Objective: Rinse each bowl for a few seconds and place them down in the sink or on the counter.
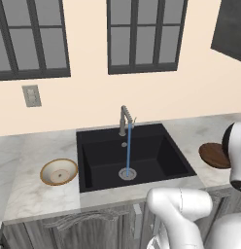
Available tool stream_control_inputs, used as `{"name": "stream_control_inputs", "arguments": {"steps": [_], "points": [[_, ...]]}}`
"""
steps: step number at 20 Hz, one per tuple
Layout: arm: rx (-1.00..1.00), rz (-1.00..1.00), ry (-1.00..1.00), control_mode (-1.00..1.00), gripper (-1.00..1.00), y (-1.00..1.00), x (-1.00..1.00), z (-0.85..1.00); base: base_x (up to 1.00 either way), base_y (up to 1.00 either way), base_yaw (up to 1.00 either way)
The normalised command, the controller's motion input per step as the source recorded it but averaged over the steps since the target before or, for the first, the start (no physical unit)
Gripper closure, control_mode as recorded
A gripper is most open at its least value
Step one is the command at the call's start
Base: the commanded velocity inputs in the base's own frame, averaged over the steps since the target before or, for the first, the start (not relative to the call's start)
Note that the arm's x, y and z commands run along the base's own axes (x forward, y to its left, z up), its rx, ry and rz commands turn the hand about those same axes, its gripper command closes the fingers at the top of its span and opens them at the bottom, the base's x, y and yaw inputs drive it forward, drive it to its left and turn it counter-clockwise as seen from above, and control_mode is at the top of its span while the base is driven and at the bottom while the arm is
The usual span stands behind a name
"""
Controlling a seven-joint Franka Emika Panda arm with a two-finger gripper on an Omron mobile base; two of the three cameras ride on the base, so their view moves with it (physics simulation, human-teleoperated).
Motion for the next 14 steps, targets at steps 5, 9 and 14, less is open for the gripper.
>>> {"name": "stream_control_inputs", "arguments": {"steps": [5,9,14], "points": [[0.08,0.04,0.28,-1.00,-1.00,0.00,0.18,0.17,0.00,0.00,0.00],[0.11,0.03,0.38,-1.00,-1.00,0.00,0.41,0.06,0.00,0.00,0.00],[0.30,0.00,0.37,-1.00,-1.00,0.00,0.30,-0.01,0.00,0.00,0.00]]}}
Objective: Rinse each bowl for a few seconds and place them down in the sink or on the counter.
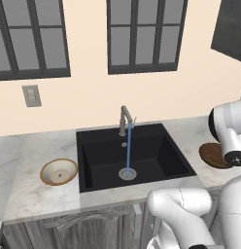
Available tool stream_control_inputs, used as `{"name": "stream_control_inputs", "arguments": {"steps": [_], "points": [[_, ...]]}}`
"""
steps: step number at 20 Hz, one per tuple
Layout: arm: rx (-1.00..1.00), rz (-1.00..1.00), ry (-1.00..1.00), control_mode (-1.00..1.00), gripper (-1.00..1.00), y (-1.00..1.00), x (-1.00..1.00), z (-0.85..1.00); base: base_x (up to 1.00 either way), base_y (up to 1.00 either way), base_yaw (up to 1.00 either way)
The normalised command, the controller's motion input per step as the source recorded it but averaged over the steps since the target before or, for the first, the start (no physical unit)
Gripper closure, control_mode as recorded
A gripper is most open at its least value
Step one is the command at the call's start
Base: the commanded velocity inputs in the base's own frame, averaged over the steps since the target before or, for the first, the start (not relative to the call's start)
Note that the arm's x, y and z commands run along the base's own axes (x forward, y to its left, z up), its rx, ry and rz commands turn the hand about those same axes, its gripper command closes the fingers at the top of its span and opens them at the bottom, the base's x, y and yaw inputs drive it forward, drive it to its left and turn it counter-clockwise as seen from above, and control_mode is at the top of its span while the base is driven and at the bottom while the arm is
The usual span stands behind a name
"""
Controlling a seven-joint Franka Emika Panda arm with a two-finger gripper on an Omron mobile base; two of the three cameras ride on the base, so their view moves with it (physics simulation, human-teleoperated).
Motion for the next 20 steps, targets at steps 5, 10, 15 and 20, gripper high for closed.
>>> {"name": "stream_control_inputs", "arguments": {"steps": [5,10,15,20], "points": [[0.31,-0.01,0.38,-1.00,-1.00,0.01,0.15,0.00,0.00,0.00,0.00],[0.23,-0.26,0.03,-1.00,-1.00,0.04,-0.01,0.00,0.00,0.00,0.00],[0.14,-0.40,-0.04,-1.00,-1.00,0.04,0.00,0.00,0.00,0.00,0.00],[0.16,-0.38,-0.02,-1.00,-1.00,0.06,-0.01,0.00,0.00,0.00,0.00]]}}
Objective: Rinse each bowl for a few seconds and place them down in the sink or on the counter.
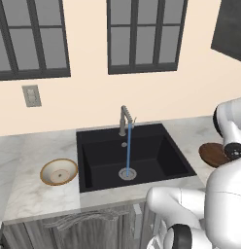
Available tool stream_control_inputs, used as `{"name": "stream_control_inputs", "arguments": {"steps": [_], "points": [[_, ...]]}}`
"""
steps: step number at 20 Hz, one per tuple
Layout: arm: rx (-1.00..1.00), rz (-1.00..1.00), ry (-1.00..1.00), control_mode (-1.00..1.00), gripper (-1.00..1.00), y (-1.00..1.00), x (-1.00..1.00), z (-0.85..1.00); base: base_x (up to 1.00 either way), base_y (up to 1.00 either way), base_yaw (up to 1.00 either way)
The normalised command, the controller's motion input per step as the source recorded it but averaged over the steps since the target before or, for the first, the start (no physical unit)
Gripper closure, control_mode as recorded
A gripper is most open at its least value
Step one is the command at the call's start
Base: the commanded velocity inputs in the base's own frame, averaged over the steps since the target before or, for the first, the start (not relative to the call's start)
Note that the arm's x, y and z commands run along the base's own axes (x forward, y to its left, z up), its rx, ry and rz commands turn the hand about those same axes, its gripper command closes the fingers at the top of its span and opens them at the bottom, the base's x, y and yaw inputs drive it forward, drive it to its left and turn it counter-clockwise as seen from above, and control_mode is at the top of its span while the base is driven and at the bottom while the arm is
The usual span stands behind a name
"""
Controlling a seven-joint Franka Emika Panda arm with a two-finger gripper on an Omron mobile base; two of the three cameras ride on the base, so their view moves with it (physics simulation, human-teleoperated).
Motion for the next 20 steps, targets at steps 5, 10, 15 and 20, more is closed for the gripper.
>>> {"name": "stream_control_inputs", "arguments": {"steps": [5,10,15,20], "points": [[0.23,-0.28,-0.05,-1.00,-1.00,0.17,0.00,0.03,0.00,0.00,0.00],[0.27,-0.22,-0.17,-1.00,-1.00,0.17,0.03,0.03,0.00,0.00,0.00],[0.31,-0.16,-0.26,-1.00,-1.00,0.18,0.22,0.00,0.00,0.00,0.00],[0.35,-0.10,-0.28,-1.00,-1.00,0.24,0.31,0.00,0.00,0.00,0.00]]}}
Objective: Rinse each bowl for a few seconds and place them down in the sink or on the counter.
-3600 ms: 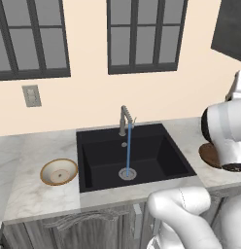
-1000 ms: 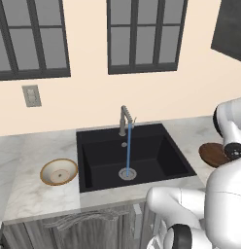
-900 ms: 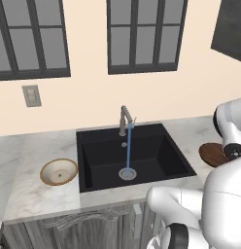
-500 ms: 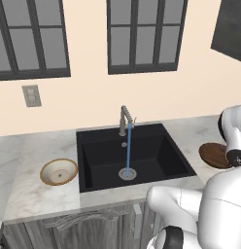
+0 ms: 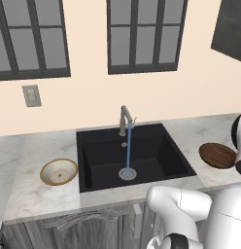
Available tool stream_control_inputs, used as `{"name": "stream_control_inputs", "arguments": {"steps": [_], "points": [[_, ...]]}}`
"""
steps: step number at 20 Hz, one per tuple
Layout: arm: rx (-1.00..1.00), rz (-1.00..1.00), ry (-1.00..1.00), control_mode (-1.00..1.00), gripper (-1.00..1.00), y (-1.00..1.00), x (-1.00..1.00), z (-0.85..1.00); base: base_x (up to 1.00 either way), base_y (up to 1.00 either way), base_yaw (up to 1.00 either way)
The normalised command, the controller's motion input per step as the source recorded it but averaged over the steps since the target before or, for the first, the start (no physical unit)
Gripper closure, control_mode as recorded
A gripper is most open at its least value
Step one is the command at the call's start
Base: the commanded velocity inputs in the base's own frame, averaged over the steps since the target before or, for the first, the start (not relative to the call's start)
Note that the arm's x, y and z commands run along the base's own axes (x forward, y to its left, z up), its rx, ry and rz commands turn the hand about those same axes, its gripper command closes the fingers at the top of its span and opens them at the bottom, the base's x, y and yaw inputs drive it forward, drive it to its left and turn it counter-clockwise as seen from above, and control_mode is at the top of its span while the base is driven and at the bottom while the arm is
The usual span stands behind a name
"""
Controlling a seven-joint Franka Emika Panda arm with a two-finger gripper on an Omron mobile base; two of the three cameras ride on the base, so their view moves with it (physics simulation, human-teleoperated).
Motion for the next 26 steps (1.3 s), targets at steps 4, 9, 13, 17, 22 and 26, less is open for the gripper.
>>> {"name": "stream_control_inputs", "arguments": {"steps": [4,9,13,17,22,26], "points": [[0.35,-0.10,-0.28,-1.00,-1.00,0.25,0.32,0.00,0.00,0.00,0.00],[0.32,-0.11,-0.30,-1.00,-1.00,0.24,0.33,0.02,0.00,0.00,0.00],[0.30,-0.13,-0.32,-1.00,-1.00,0.23,0.33,0.04,0.00,0.00,0.00],[0.36,-0.11,-0.30,-1.00,-1.00,0.21,0.32,0.01,0.00,0.00,0.00],[0.49,-0.05,-0.19,-1.00,-1.00,0.18,0.27,-0.23,0.00,0.00,0.00],[0.50,-0.04,-0.15,-1.00,-1.00,0.19,0.25,-0.35,0.00,0.00,0.00]]}}
